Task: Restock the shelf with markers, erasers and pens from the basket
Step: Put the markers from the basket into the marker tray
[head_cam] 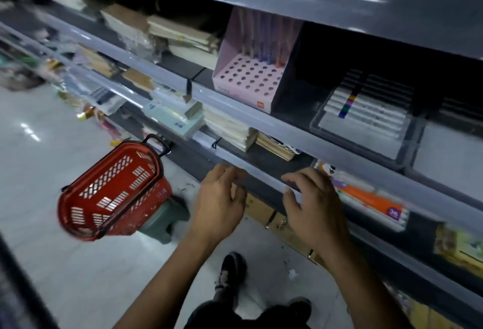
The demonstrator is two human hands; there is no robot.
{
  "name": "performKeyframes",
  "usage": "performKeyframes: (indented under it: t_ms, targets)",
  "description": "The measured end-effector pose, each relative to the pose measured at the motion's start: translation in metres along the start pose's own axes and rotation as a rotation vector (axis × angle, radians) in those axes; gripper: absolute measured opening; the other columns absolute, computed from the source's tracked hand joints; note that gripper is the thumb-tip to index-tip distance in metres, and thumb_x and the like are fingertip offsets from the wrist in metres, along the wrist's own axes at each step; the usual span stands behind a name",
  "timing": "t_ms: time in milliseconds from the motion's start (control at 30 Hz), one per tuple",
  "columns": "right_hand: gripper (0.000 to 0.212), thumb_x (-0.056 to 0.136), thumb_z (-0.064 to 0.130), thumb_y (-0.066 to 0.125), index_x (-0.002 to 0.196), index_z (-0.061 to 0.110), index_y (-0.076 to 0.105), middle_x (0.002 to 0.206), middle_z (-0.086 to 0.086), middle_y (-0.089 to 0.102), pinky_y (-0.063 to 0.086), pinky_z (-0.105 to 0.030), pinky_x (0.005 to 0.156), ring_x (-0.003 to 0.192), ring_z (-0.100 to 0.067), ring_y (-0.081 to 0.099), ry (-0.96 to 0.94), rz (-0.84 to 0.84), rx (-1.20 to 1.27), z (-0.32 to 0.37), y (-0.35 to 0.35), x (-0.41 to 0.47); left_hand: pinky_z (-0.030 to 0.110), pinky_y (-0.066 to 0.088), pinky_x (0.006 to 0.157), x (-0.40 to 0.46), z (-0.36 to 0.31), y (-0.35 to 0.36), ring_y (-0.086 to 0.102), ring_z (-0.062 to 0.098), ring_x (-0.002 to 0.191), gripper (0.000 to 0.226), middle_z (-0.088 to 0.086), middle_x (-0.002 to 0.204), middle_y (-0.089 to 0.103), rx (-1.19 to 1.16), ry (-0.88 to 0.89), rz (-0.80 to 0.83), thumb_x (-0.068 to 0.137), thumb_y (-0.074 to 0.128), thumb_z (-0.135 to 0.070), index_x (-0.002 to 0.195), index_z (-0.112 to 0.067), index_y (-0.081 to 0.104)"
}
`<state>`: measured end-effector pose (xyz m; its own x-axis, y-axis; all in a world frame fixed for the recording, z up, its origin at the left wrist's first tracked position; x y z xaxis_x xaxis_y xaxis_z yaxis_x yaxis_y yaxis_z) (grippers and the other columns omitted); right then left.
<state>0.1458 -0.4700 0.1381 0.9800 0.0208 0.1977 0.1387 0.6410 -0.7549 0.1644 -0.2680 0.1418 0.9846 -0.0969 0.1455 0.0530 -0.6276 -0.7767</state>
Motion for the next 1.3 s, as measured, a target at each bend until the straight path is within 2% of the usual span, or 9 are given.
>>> performKeyframes:
  t_ms: [233,433,533,600,733,833,1033,1200,1300]
  targets:
    - [0.022,0.103,0.031,0.055,0.121,0.024,0.063,0.117,0.006,0.052,0.037,-0.022,0.084,0.105,-0.007,0.042,-0.042,0.285,-0.086,0.039,0.068,-0.009,0.036,0.053,0.086,-0.043,0.095,-0.046,0.060,0.020,0.101,0.026,-0.003,0.117,0.059,0.097,-0.156,0.030,0.097,0.066,-0.019,0.122,-0.024,0.070]
    - [0.027,0.101,0.038,0.045,0.118,0.025,0.062,0.109,0.007,0.053,0.047,-0.029,0.083,0.100,-0.010,0.047,-0.150,0.396,-0.149,0.121,0.145,-0.010,0.040,0.052,0.095,-0.077,0.182,-0.119,0.057,0.023,0.112,0.029,0.001,0.121,0.060,0.074,-0.250,-0.012,0.095,0.063,-0.016,0.123,-0.020,0.070]
    - [0.030,0.096,0.044,0.037,0.103,0.027,0.060,0.097,0.011,0.049,0.046,-0.034,0.078,0.093,-0.014,0.049,-0.220,0.431,-0.172,0.178,0.192,-0.002,0.037,0.052,0.094,-0.096,0.235,-0.160,0.056,0.021,0.114,0.028,-0.001,0.125,0.060,0.073,-0.308,-0.044,0.097,0.062,-0.021,0.124,-0.023,0.068]
    - [0.022,0.096,0.044,0.039,0.098,0.030,0.056,0.095,0.012,0.046,0.044,-0.032,0.074,0.090,-0.015,0.051,-0.227,0.459,-0.170,0.212,0.223,0.002,0.034,0.052,0.093,-0.109,0.268,-0.183,0.057,0.019,0.115,0.029,-0.003,0.128,0.061,0.063,-0.349,-0.072,0.099,0.061,-0.024,0.127,-0.025,0.067]
    - [0.022,0.099,0.037,0.053,0.114,0.025,0.064,0.106,0.008,0.055,0.051,-0.035,0.078,0.093,-0.014,0.056,-0.267,0.520,-0.142,0.268,0.276,0.006,0.037,0.056,0.088,-0.135,0.324,-0.222,0.058,0.018,0.112,0.025,-0.007,0.126,0.061,0.037,-0.442,-0.147,0.096,0.060,-0.027,0.120,-0.029,0.066]
    - [0.014,0.098,0.034,0.056,0.106,0.025,0.064,0.104,0.005,0.058,0.053,-0.040,0.077,0.090,-0.016,0.055,-0.321,0.552,-0.153,0.302,0.303,0.010,0.039,0.058,0.092,-0.148,0.360,-0.241,0.058,0.015,0.114,0.029,-0.010,0.129,0.060,0.028,-0.504,-0.161,0.096,0.058,-0.029,0.124,-0.033,0.063]
    - [0.019,0.098,0.028,0.060,0.112,0.018,0.068,0.110,-0.001,0.062,0.052,-0.040,0.084,0.098,-0.021,0.059,-0.363,0.655,-0.157,0.331,0.355,0.037,0.037,0.059,0.092,-0.142,0.412,-0.260,0.058,0.013,0.115,0.028,-0.009,0.128,0.061,0.042,-0.592,-0.213,0.099,0.060,-0.029,0.127,-0.030,0.064]
    - [0.020,0.097,0.027,0.063,0.114,0.019,0.070,0.111,0.002,0.062,0.040,-0.025,0.084,0.104,-0.018,0.058,-0.399,0.731,-0.132,0.337,0.409,0.088,0.033,0.056,0.089,-0.111,0.449,-0.261,0.055,0.013,0.116,0.025,-0.008,0.127,0.060,0.098,-0.687,-0.237,0.099,0.062,-0.034,0.124,-0.030,0.064]
    - [0.019,0.098,0.032,0.061,0.113,0.023,0.069,0.110,0.005,0.059,0.048,-0.032,0.086,0.104,-0.017,0.058,-0.415,0.778,-0.107,0.336,0.449,0.132,0.035,0.055,0.090,-0.079,0.477,-0.260,0.054,0.016,0.119,0.029,-0.005,0.128,0.060,0.142,-0.751,-0.239,0.098,0.062,-0.032,0.127,-0.028,0.064]
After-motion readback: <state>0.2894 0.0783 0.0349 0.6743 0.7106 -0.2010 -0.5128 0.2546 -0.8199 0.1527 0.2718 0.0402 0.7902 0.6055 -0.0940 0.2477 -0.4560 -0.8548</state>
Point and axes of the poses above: each hand's wrist, its own x-axis towards the middle knuckle, its own y-axis out of the palm, z = x × y, the point moved 5 cm from there along x, towards the middle knuckle
